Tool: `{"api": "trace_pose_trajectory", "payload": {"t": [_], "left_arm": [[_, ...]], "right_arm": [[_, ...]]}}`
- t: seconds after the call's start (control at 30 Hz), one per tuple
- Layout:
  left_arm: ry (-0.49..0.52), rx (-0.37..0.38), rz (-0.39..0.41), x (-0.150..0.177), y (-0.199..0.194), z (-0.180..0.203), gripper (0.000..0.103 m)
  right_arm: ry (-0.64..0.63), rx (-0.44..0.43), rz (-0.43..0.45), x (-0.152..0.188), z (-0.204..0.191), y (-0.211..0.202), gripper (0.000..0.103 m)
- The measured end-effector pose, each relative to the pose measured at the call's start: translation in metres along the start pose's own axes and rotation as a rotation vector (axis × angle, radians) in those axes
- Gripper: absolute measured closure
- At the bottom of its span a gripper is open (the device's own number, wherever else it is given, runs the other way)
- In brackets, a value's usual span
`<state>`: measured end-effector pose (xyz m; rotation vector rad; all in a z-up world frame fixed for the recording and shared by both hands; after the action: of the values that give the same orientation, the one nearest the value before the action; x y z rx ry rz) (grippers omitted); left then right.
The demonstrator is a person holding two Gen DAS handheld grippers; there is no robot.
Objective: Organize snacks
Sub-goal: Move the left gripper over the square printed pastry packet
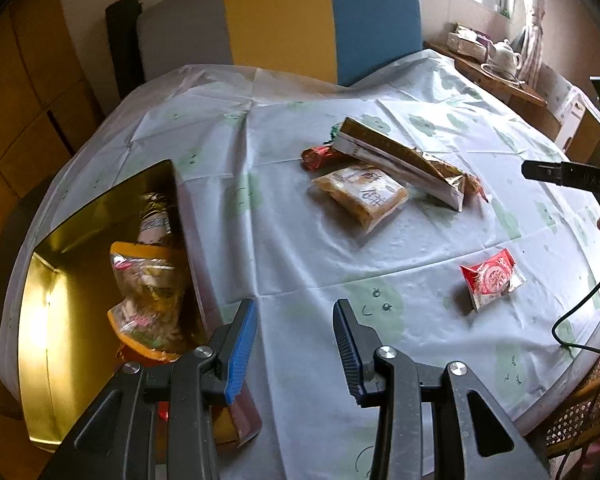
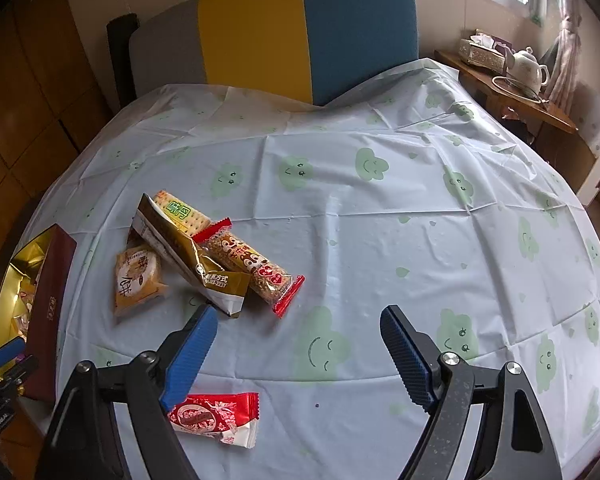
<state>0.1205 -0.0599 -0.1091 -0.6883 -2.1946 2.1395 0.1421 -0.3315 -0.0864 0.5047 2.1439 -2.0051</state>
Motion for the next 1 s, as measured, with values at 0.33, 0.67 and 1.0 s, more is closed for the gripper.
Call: {"api": "trace_pose_trajectory", "payload": {"t": [0.33, 0.67, 1.0], "left_arm": [[0.078, -0.019, -0.015, -0.019, 0.012, 0.019, 0.063], [0.177, -0.008, -0.038, -0.052, 0.032, 0.042, 0.058], [0.068, 0.194, -0.19, -0.083, 0.069, 0.054, 0.039]], "right_arm": [[-0.008, -0.008, 0.022, -0.003, -0.003, -0.007, 0.015], [0.006, -0.022, 0.029, -0.005, -0.001, -0.009, 0.015], [0.01, -0.045, 0.03, -0.006, -0.002, -0.012, 0.013]]}}
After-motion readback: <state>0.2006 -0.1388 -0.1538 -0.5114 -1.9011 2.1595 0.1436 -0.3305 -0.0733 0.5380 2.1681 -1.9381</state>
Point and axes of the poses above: each gripper's, at about its wrist camera, not at the fingertips, and y roughly the way its jaws point, z to its right, x to its underside, the point moved 10 cm from there along y, roughly the way its jaws point, and after that the axes turned 15 degrees about -z, right-handed, at the moved point
